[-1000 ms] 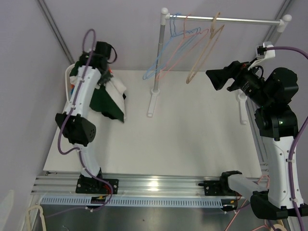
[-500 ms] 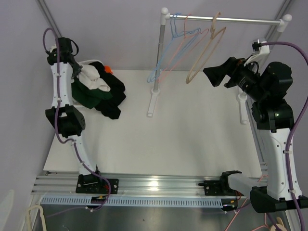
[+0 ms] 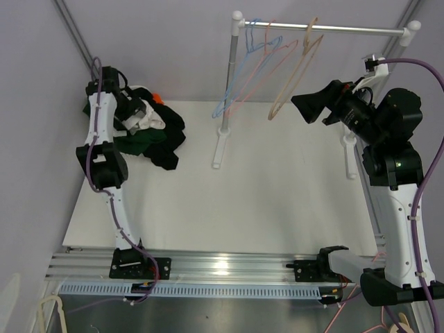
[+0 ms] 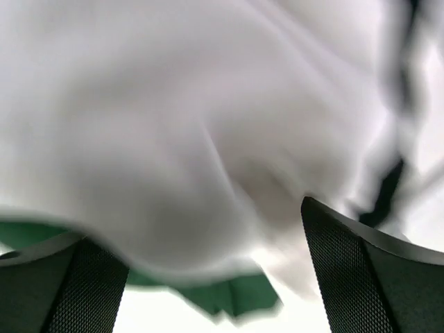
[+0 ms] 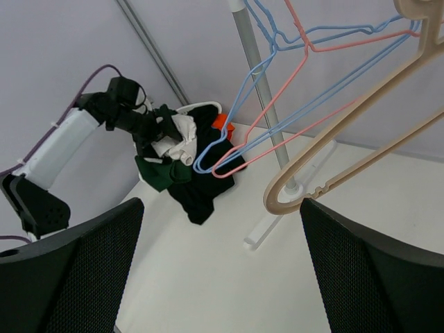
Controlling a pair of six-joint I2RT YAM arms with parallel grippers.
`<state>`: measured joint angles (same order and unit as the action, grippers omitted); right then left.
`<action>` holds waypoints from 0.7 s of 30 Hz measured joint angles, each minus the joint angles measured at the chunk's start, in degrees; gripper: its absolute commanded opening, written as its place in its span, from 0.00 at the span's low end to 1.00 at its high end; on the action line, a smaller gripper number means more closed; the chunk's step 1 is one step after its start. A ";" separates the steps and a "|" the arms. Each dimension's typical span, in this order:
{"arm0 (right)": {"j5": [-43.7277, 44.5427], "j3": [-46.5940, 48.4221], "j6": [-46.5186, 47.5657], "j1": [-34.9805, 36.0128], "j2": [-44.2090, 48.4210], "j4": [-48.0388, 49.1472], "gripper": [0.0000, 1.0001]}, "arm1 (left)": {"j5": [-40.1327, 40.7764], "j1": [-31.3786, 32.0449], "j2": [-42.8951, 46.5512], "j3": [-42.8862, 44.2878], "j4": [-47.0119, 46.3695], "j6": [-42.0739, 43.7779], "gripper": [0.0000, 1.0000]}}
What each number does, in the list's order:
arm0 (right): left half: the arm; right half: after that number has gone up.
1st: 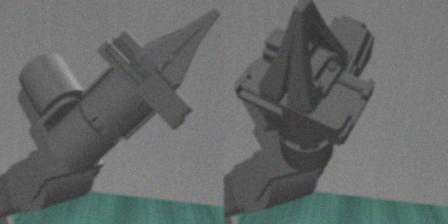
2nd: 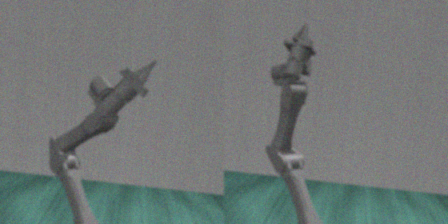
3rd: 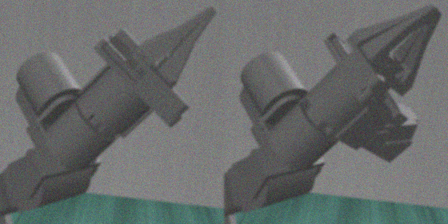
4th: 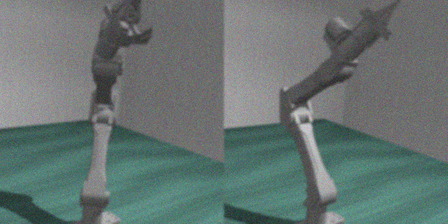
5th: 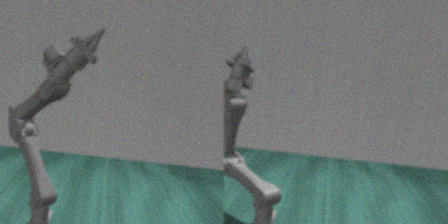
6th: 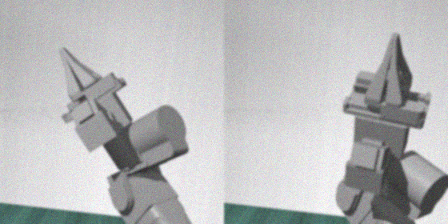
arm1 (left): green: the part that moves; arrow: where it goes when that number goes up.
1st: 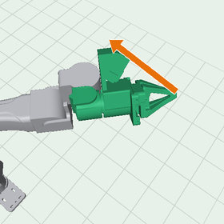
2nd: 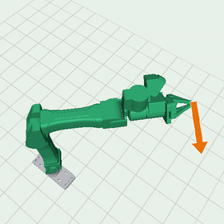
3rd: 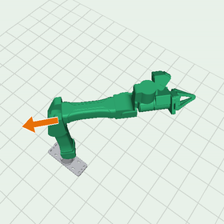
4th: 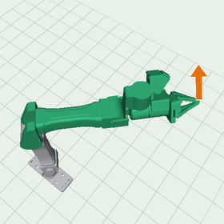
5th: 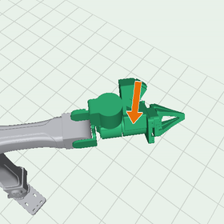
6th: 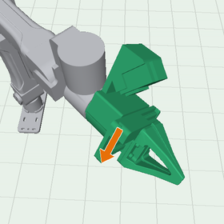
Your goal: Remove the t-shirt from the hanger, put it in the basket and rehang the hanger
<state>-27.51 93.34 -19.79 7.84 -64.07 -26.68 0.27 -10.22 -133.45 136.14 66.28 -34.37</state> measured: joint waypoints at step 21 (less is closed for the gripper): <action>1.66 -6.40 0.13 0.00 5.68 0.48 0.99 | -4.92 10.71 52.81 -28.57 -5.60 9.86 1.00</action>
<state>-25.85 86.94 -19.66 7.84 -58.39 -26.20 -4.64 0.49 -80.64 107.57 60.69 -24.51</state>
